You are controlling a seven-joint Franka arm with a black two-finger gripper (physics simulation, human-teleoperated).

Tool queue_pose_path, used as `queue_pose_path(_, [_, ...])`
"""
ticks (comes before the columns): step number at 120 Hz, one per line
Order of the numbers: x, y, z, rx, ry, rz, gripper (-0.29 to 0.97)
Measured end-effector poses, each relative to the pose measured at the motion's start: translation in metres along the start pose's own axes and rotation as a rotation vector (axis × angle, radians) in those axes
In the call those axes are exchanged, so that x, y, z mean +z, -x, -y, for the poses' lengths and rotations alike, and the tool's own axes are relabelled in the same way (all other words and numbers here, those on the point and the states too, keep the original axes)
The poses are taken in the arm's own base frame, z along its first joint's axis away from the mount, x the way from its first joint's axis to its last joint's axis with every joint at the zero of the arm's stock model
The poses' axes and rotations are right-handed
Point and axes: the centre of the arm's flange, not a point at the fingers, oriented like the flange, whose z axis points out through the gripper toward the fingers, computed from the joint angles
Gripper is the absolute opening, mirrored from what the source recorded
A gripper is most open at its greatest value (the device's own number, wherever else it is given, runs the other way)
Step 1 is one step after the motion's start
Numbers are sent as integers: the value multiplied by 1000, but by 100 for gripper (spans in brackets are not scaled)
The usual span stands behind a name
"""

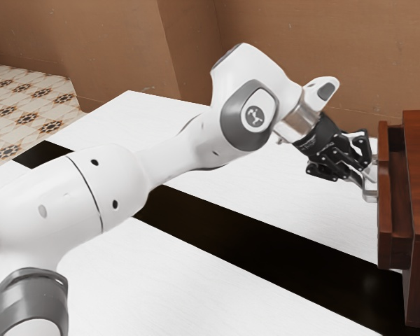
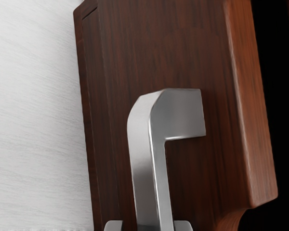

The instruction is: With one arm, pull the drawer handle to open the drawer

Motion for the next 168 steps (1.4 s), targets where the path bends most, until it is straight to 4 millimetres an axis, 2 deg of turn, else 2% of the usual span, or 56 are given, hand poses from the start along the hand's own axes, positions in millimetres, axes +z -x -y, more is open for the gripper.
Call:
queue_pose_path(25, [-10,9,3,-12,-14,6,-2])
queue_pose_path(42, [-15,8,12,-25,-22,3,-3])
queue_pose_path(83, [-47,12,33,-66,-46,-14,-7])
queue_pose_path(168, [-71,20,62,-118,-72,-27,-6])
